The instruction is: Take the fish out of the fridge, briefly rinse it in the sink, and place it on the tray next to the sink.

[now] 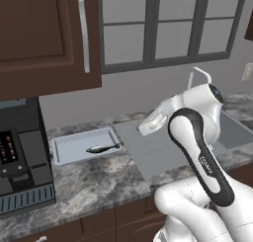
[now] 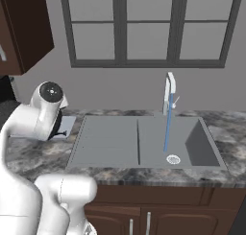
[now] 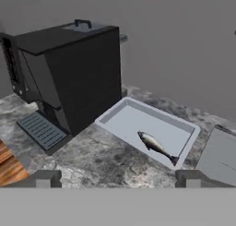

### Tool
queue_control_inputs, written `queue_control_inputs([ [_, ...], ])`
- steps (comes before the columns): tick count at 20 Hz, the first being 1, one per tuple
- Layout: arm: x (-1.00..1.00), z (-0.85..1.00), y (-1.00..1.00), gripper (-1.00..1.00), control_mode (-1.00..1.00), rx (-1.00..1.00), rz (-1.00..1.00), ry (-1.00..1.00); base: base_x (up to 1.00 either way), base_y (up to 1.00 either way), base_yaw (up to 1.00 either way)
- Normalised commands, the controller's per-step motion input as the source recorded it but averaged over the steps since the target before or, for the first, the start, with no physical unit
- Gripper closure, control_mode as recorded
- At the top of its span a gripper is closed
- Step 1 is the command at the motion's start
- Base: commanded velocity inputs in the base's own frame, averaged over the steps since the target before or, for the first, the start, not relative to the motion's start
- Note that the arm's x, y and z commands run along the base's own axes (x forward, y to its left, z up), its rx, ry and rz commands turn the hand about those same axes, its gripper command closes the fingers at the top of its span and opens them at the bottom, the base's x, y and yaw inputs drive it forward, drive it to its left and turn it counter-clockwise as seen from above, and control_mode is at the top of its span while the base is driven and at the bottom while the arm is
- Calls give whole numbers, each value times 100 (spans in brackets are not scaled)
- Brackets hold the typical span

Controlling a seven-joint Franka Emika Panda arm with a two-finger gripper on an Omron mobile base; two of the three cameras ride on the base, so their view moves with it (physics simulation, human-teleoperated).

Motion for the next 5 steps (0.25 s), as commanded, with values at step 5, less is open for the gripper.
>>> queue_control_inputs([
  [5, -100, 98, -7, -100, -100, -1, -3, -43, 0, 0, 0],
])
